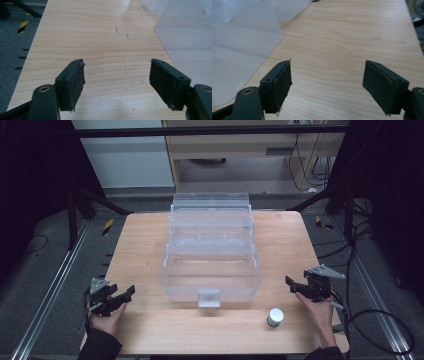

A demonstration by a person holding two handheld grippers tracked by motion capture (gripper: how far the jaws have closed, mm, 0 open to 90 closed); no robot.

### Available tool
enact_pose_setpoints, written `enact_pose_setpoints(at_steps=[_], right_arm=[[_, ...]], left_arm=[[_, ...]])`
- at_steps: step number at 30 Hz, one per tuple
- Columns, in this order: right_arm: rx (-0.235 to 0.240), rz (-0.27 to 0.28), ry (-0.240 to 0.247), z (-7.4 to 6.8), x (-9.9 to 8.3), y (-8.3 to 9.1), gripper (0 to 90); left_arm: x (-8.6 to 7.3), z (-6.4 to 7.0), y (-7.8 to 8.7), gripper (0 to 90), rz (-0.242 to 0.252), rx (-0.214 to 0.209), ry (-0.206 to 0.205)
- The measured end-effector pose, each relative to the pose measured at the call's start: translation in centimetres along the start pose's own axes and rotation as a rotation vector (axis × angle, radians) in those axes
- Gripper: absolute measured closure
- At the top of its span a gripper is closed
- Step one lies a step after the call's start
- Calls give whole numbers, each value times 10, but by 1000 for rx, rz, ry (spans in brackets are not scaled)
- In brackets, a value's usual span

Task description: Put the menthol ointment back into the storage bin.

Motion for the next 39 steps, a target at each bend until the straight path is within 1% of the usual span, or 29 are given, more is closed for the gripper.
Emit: enact_pose_setpoints(at_steps=[1, 3, 4, 7, 8, 9, 10, 11, 14, 15, 16, 17, 18, 19, 20, 21, 22, 23, 25, 26, 27, 28, 29, 31, 33, 34, 35, 37, 39], right_arm=[[13, -4, 15, -2, -1, 0, 239], [22, -2, 54, -6, -1, 2, 238], [22, -2, 54, -6, -1, 2, 238], [33, -10, 126, -14, 1, 6, 227], [59, -18, 163, -19, 6, 9, 218], [59, -18, 163, -19, 6, 9, 218], [91, -16, 177, -25, 13, 14, 222], [91, -16, 177, -25, 13, 14, 222], [127, -22, 189, -31, 22, 22, 227], [136, -27, 184, -33, 25, 24, 228], [156, -38, 212, -37, 29, 28, 236], [156, -38, 212, -37, 29, 28, 236], [167, -65, 254, -42, 32, 30, 236], [167, -65, 254, -42, 32, 30, 236], [173, -93, 302, -48, 36, 34, 229], [173, -93, 302, -48, 36, 34, 229], [194, -120, 342, -56, 39, 38, 224], [194, -120, 342, -56, 39, 38, 224], [219, -146, 375, -63, 43, 41, 215], [247, -169, 399, -70, 46, 44, 212], [247, -169, 399, -70, 46, 44, 212], [256, -201, 436, -75, 49, 47, 215], [256, -201, 436, -75, 49, 47, 215], [262, -220, 466, -78, 52, 48, 219], [269, -234, 485, -80, 54, 50, 221], [283, -254, 501, -82, 55, 51, 221], [283, -254, 501, -82, 55, 51, 221], [298, -276, 526, -84, 55, 53, 221], [310, -300, 563, -87, 55, 55, 225]], left_arm=[[0, 0, 0, 279, 0, 0, 0], [-3, 2, -1, 283, -19, -9, -8], [-3, 2, -1, 284, -19, -9, -8], [-6, 2, -1, 285, -29, -22, -16], [-6, 2, -1, 285, -28, -29, -17], [-6, 2, -2, 285, -28, -29, -21], [-7, 3, -2, 285, -34, -28, -26], [-7, 3, -2, 285, -34, -28, -26], [-8, 4, -4, 284, -44, -28, -42], [-9, 4, -4, 284, -47, -26, -50], [-9, 5, -4, 283, -48, -26, -51], [-8, 4, -4, 283, -47, -26, -51], [-8, 4, -4, 282, -46, -26, -51], [-8, 4, -5, 282, -48, -27, -51], [-9, 4, -5, 282, -53, -27, -52], [-10, 4, -5, 282, -57, -27, -55], [-11, 5, -6, 282, -62, -30, -58], [-11, 5, -6, 282, -62, -30, -58], [-11, 5, -7, 282, -67, -32, -63], [-11, 6, -7, 283, -68, -33, -65], [-12, 6, -8, 283, -73, -35, -65], [-13, 7, -8, 283, -77, -36, -72], [-13, 7, -8, 284, -77, -36, -72], [-13, 7, -8, 284, -78, -34, -76], [-12, 7, -8, 285, -77, -35, -75], [-12, 7, -8, 285, -77, -35, -75], [-12, 7, -8, 285, -78, -36, -76], [-13, 7, -9, 286, -80, -37, -76], [-13, 8, -9, 287, -86, -40, -77]])
Point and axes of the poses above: each handheld gripper's, and its own axes: y roughly backward along the jaws, x roughly out of its top, z roughly to its right, the point moved 9 cm from there along -y, roughly forward along the jaws, and after that the axes turned 1 degree about -x, right-handed, at the moved point
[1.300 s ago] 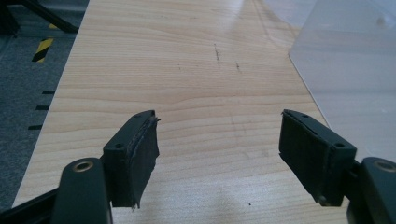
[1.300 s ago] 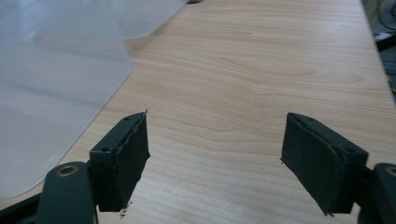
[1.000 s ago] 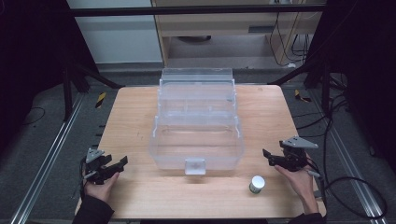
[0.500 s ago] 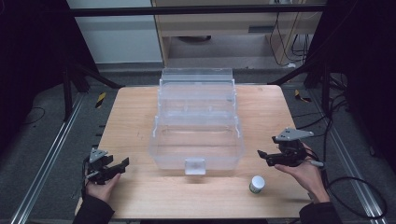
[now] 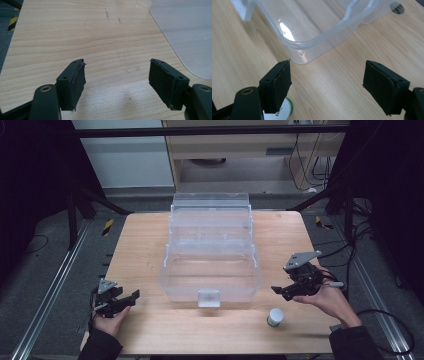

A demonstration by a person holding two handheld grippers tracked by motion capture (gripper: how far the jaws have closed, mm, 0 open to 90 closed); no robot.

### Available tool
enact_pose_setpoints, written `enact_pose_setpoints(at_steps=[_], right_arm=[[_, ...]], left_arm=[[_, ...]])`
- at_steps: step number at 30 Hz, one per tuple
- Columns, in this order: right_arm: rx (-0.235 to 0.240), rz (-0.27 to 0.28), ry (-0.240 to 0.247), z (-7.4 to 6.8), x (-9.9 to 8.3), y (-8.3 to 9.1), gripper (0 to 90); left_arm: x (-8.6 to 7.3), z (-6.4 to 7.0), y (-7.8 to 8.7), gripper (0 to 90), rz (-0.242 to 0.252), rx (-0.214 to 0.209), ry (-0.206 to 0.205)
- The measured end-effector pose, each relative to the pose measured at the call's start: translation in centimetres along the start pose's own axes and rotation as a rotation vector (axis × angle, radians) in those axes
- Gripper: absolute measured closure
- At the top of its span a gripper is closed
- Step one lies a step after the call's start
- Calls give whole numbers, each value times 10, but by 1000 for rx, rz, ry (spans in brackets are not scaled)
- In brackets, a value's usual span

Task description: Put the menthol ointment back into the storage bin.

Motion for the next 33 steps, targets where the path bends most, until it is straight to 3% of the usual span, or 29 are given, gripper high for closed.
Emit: enact_pose_setpoints(at_steps=[1, 5, 10, 14, 15, 19, 28, 33], right_arm=[[22, -31, 31, -4, 0, 1, 230], [42, -71, 89, -8, 1, 3, 227], [67, -106, 116, -12, 1, 4, 230], [107, -161, 189, -21, -3, 4, 248], [135, -188, 221, -27, -5, 5, 256], [157, -224, 265, -35, -9, 5, 272], [202, -304, 322, -45, -23, -1, 285], [218, -337, 323, -49, -30, -8, 285]], left_arm=[[0, 0, 0, 288, -1, 1, -2], [1, 1, 0, 290, 2, -1, -6], [0, 1, 0, 292, -2, -2, -9], [0, 1, 0, 293, -2, 0, -10], [1, 1, 0, 293, -2, 0, -10], [0, 1, 0, 294, -3, -1, -12], [0, 1, 0, 296, -5, -2, -13], [0, 1, 0, 297, -7, -2, -14]])
Point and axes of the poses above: each handheld gripper's, and its own axes: y roughly backward along the jaws, x roughly out of its top, z roughly to its right, the point moved 9 cm from there along -y, roughly forward along the jaws, and after that the axes turned 1 degree about -x, right-handed, at the moved point
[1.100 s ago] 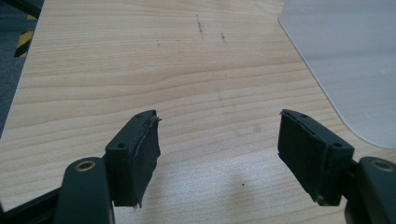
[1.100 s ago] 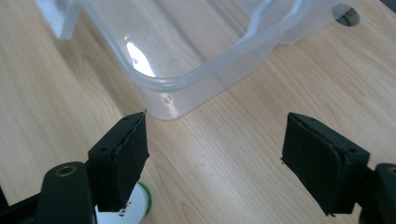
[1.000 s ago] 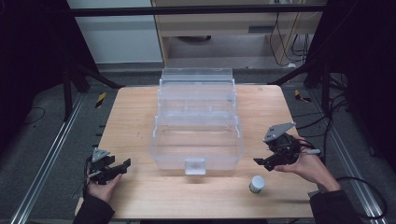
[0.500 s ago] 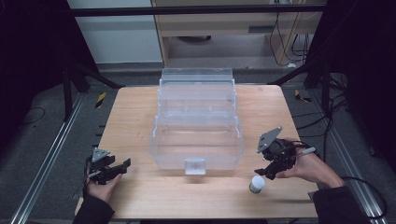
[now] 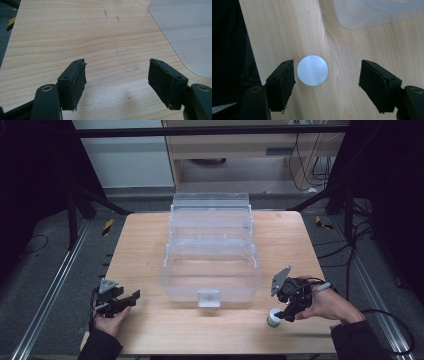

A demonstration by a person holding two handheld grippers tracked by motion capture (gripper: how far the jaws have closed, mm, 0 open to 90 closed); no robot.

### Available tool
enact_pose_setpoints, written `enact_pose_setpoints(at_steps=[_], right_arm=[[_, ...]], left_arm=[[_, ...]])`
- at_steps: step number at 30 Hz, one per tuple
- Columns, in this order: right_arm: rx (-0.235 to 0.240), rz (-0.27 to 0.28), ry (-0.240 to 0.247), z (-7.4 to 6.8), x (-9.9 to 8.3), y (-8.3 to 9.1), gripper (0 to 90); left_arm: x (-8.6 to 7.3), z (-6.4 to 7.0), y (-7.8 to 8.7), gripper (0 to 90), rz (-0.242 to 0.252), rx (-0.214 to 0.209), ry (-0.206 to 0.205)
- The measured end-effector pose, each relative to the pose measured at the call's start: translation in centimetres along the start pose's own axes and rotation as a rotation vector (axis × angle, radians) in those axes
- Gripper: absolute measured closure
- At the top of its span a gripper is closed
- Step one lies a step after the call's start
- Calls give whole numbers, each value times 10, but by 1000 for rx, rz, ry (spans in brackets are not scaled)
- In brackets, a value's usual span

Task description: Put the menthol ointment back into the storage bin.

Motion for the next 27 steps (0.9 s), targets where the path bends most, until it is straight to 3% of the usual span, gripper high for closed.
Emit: enact_pose_setpoints(at_steps=[12, 27], right_arm=[[39, -62, 29, -9, -8, -19, 287], [45, -112, 54, -11, -16, -38, 333]], left_arm=[[0, 0, 0, 299, -4, 0, -3], [-1, 0, -1, 299, -5, 1, -3]])
Point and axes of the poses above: each handheld gripper's, and its own axes: y roughly backward along the jaws, x roughly out of its top, z roughly to its right, the point moved 9 cm from there along -y, roughly forward along the jaws, and after that the axes turned 1 degree about -x, right-handed, at the moved point
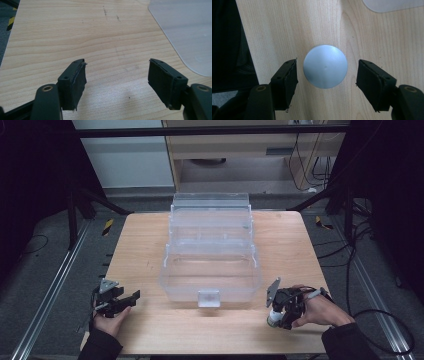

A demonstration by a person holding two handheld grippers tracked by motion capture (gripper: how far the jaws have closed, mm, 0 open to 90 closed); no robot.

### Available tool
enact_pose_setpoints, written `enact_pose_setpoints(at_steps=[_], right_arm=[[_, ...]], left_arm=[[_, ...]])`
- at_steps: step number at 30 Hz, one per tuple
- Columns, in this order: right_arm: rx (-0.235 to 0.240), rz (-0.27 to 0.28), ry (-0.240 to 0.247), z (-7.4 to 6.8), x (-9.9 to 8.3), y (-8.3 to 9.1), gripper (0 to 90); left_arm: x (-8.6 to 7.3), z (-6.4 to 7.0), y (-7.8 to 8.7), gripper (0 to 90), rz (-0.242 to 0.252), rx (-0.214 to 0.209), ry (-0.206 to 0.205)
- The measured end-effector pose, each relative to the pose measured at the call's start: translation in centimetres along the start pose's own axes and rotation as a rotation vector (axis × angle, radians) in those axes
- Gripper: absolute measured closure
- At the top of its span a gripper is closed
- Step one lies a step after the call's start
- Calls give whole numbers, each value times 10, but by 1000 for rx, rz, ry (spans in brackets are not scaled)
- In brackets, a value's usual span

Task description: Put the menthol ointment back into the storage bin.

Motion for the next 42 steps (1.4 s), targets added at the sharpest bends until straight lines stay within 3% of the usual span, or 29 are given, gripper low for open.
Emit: enact_pose_setpoints(at_steps=[20, 28, 31, 42], right_arm=[[35, -53, 23, -1, 3, -12, 493], [44, -62, 7, -2, 3, -12, 501], [52, -52, -5, -2, 3, -9, 501], [13, -17, -23, 5, 10, 18, 501]], left_arm=[[-1, 0, 0, 299, -5, -2, -1], [0, 0, 0, 300, -3, -1, 1], [0, 0, 0, 300, -3, 0, 0], [-1, 0, 0, 300, -6, -2, -2]])
Point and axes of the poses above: each handheld gripper's, and its own axes: y roughly backward along the jaws, x roughly out of its top, z roughly to its right, the point moved 9 cm from there along -y, roughly forward along the jaws, and after that the axes turned 1 degree about -x, right-handed, at the moved point
